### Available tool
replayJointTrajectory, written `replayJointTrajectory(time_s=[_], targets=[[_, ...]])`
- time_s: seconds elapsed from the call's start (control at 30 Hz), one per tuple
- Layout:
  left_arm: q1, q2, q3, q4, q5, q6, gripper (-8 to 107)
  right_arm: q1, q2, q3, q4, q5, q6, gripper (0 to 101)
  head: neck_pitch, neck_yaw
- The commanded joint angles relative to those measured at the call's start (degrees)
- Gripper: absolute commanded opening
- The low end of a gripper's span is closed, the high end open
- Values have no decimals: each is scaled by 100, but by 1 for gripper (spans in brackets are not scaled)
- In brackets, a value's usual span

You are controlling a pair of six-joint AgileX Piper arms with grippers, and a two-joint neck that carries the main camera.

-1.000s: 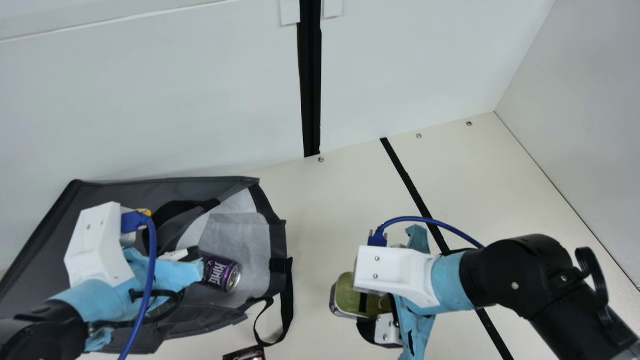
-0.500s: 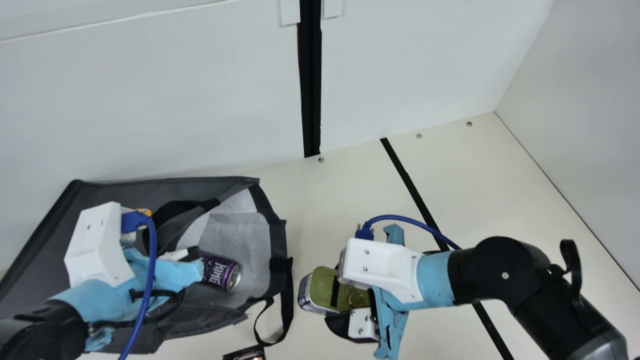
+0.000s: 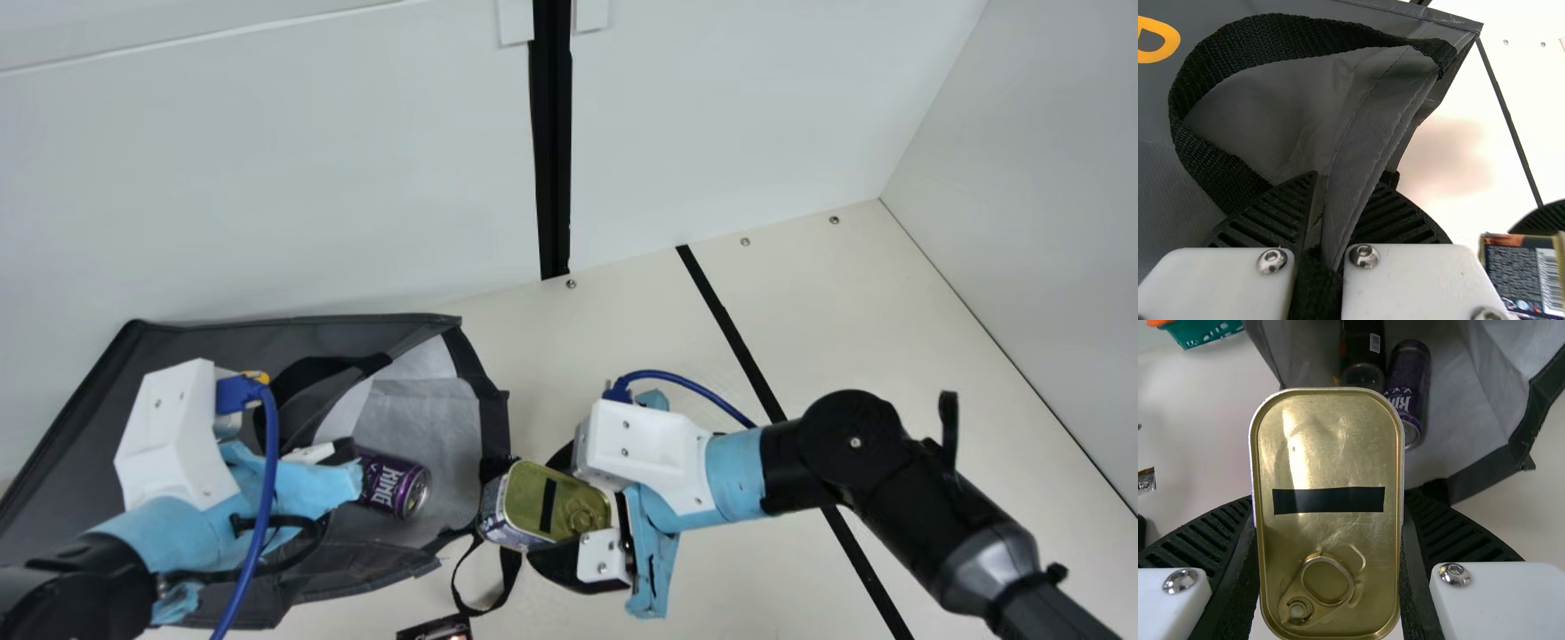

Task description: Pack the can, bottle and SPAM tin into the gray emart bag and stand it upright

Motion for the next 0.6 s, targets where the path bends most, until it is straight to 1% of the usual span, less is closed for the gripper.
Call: replayJointTrajectory(time_s=[0.0, 0.27, 0.57], targets=[[0, 0, 0, 0, 0, 0, -8, 34, 170, -53, 148, 12, -122, 0, -130, -5], [0, 0, 0, 0, 0, 0, -8, 254, 855, -409, 463, -96, -392, 0, -130, -5], [0, 0, 0, 0, 0, 0, -8, 546, 1642, -1041, 623, -156, -489, 0, -130, -5]])
